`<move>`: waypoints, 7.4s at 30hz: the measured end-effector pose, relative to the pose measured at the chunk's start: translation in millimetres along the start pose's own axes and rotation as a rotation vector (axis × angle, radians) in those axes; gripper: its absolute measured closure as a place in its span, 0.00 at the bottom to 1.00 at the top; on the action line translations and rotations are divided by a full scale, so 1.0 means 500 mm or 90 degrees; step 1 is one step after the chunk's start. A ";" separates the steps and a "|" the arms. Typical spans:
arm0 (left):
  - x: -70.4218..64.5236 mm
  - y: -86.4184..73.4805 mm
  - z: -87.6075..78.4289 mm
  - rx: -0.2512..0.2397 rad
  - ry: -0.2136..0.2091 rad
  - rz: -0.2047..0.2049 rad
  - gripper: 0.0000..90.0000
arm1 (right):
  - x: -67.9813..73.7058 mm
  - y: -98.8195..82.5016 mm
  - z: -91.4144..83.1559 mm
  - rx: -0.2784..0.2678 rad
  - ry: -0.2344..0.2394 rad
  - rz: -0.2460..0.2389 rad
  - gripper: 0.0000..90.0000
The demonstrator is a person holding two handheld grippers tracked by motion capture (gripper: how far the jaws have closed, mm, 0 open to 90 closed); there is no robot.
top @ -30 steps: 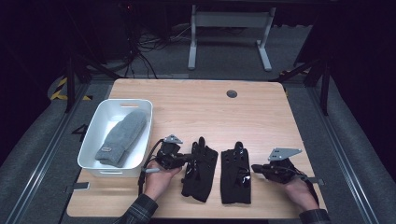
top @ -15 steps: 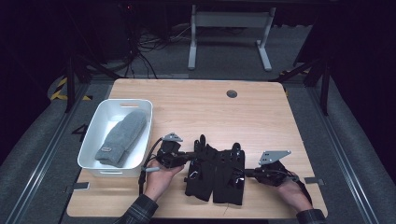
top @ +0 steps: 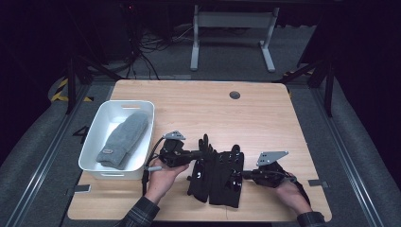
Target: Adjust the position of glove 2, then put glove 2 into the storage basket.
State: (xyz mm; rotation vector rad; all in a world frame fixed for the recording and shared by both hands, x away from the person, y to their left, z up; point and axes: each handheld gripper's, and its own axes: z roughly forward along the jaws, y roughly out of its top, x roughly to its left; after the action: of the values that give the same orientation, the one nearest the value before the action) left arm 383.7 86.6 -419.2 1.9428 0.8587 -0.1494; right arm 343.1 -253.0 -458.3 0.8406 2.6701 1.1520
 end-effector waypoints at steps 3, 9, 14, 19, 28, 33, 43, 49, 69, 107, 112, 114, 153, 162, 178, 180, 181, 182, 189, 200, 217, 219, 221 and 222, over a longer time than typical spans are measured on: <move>-0.006 0.006 0.001 -0.004 -0.010 0.004 0.98 | 0.002 0.005 0.005 0.000 0.003 -0.001 1.00; -0.018 0.014 0.012 -0.003 -0.022 0.012 0.98 | 0.004 0.018 0.018 0.000 0.010 -0.005 1.00; -0.024 0.020 0.023 0.000 -0.030 0.018 0.98 | 0.004 0.028 0.030 0.001 0.010 -0.008 1.00; -0.029 0.021 0.036 0.005 -0.034 0.019 0.98 | 0.006 0.037 0.044 0.004 0.015 -0.012 1.00; -0.033 0.022 0.066 0.023 -0.034 0.023 0.98 | 0.019 0.057 0.071 0.004 0.029 -0.027 1.00; -0.036 0.017 0.089 0.041 -0.035 0.027 0.98 | 0.029 0.068 0.086 0.005 0.033 -0.034 1.00; -0.039 0.005 0.120 0.063 -0.035 0.034 0.97 | 0.038 0.079 0.100 0.004 0.035 -0.042 1.00; -0.044 0.006 0.110 0.053 -0.044 0.047 0.87 | 0.029 0.075 0.086 -0.005 0.015 -0.040 1.00; -0.075 -0.040 0.145 0.172 -0.025 0.104 1.00 | -0.108 -0.005 -0.028 -0.054 -0.194 0.070 0.35; -0.028 0.001 0.048 0.184 0.091 0.240 0.23 | -0.148 -0.033 -0.027 -0.043 -0.249 0.119 0.20; -0.007 0.002 0.065 0.189 0.096 0.236 0.16 | -0.148 -0.033 -0.027 -0.043 -0.250 0.119 0.20; -0.003 0.000 0.071 0.194 0.102 0.237 0.16 | -0.148 -0.033 -0.027 -0.043 -0.250 0.119 0.20; 0.007 -0.014 0.089 0.259 0.055 0.238 0.73 | -0.146 -0.032 -0.027 -0.042 -0.254 0.120 0.21; 0.003 -0.006 0.085 0.259 0.058 0.195 0.79 | -0.146 -0.032 -0.027 -0.042 -0.254 0.119 0.21; -0.024 0.041 0.016 0.207 0.060 0.164 0.80 | -0.146 -0.032 -0.027 -0.043 -0.254 0.121 0.21; -0.025 0.051 0.000 0.201 0.064 0.156 0.80 | -0.146 -0.032 -0.027 -0.042 -0.254 0.121 0.21; -0.025 0.057 -0.009 0.198 0.067 0.153 0.80 | -0.146 -0.032 -0.027 -0.042 -0.255 0.121 0.21; -0.025 0.062 -0.018 0.195 0.070 0.149 0.80 | -0.146 -0.032 -0.027 -0.043 -0.254 0.121 0.21; -0.011 0.102 -0.098 0.170 0.098 0.131 0.80 | -0.146 -0.032 -0.027 -0.042 -0.255 0.121 0.21; 0.065 0.140 -0.259 0.113 0.168 0.060 0.80 | -0.146 -0.032 -0.027 -0.042 -0.255 0.120 0.21; 0.228 0.061 -0.384 0.088 0.245 -0.109 0.80 | -0.146 -0.032 -0.026 -0.043 -0.256 0.122 0.21; 0.245 0.049 -0.381 0.088 0.249 -0.121 0.79 | -0.146 -0.032 -0.026 -0.043 -0.256 0.122 0.21; 0.258 0.040 -0.376 0.087 0.261 -0.120 0.77 | -0.146 -0.032 -0.026 -0.043 -0.256 0.122 0.21; 0.263 0.036 -0.373 0.087 0.273 -0.120 0.74 | -0.146 -0.031 -0.026 -0.043 -0.256 0.122 0.21</move>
State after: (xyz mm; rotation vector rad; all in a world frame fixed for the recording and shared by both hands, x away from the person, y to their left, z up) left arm 447.2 300.0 -366.3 2.0538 1.3444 0.1053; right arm 393.4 -308.9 -468.3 1.1931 2.2517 0.9764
